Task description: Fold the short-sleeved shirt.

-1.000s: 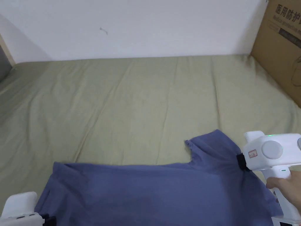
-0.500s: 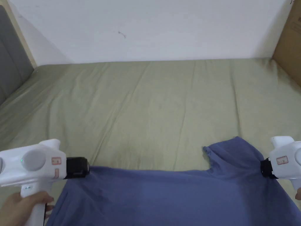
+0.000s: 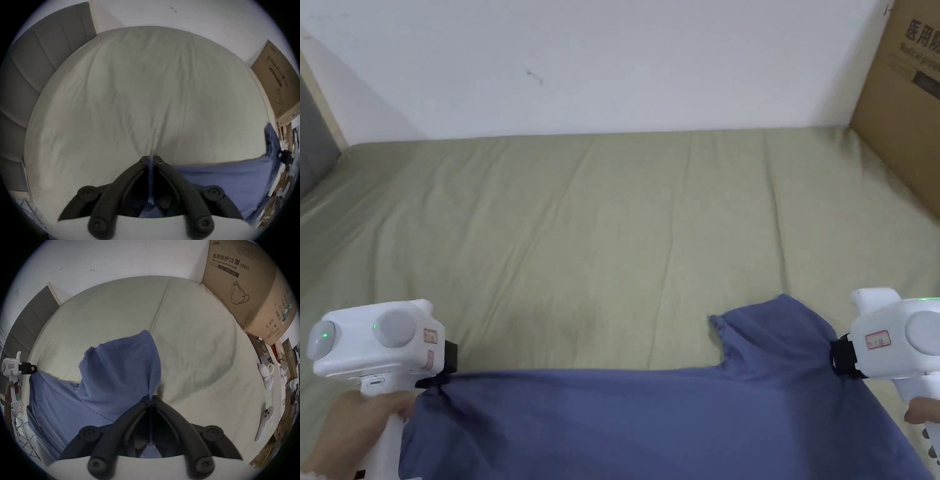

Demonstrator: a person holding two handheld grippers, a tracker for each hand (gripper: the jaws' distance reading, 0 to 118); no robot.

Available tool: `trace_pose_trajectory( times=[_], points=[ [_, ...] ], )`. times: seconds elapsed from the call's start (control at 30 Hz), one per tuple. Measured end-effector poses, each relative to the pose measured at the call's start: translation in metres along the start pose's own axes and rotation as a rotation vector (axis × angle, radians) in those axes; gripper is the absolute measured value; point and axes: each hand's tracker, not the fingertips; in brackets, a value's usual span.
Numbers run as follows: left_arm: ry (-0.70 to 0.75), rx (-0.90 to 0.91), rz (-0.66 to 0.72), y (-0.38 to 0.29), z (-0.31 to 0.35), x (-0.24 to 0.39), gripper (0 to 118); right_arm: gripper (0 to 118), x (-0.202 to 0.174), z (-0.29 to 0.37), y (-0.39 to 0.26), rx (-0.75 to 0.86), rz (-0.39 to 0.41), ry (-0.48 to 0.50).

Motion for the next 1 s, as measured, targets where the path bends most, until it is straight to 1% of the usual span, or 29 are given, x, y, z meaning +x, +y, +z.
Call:
trace_pose_trajectory(
  times=[0.03, 0.13, 0.17, 0.23, 0.37, 0.53, 0.67, 0.8, 0.87, 0.9, 0.93, 0.97, 1.0],
  points=[
    [0.035, 0.002, 0.016, -0.001, 0.005, -0.003, 3, 0, 0.000, 0.005, -0.001, 0.005, -0.004, 0.002],
    [-0.012, 0.032, 0.055, -0.011, 0.032, -0.009, 3, 0, -0.004, 0.028, -0.005, 0.030, 0.010, 0.003],
    [-0.017, 0.049, 0.042, -0.015, 0.042, -0.010, 3, 0, -0.005, 0.036, -0.007, 0.043, 0.017, 0.002],
    [0.001, 0.079, -0.028, -0.025, 0.066, -0.011, 3, 0, -0.006, 0.057, -0.013, 0.066, 0.026, 0.003],
    [0.005, 0.134, -0.079, -0.062, 0.120, -0.026, 3, 0, -0.001, 0.100, -0.038, 0.107, 0.028, 0.020],
    [-0.024, 0.142, -0.107, -0.131, 0.168, -0.046, 3, 0, 0.000, 0.145, -0.107, 0.111, 0.038, 0.031],
    [-0.008, 0.121, -0.158, -0.187, 0.183, -0.056, 3, 0, -0.003, 0.158, -0.180, 0.047, 0.032, 0.050],
    [-0.002, 0.063, -0.145, -0.226, 0.174, -0.071, 3, 0, 0.001, 0.144, -0.236, -0.051, -0.023, 0.064],
    [-0.006, 0.011, -0.131, -0.244, 0.163, -0.076, 3, 0, 0.011, 0.125, -0.256, -0.089, -0.062, 0.078],
    [0.010, -0.002, -0.147, -0.252, 0.157, -0.076, 5, 0, 0.011, 0.120, -0.263, -0.103, -0.079, 0.079],
    [0.024, -0.010, -0.166, -0.258, 0.152, -0.072, 12, 2, 0.011, 0.115, -0.268, -0.102, -0.083, 0.081],
    [0.042, -0.004, -0.166, -0.263, 0.147, -0.071, 25, 13, 0.009, 0.113, -0.271, -0.097, -0.071, 0.077],
    [0.054, -0.004, -0.172, -0.265, 0.144, -0.071, 49, 41, 0.006, 0.113, -0.272, -0.091, -0.050, 0.062]
  ],
)
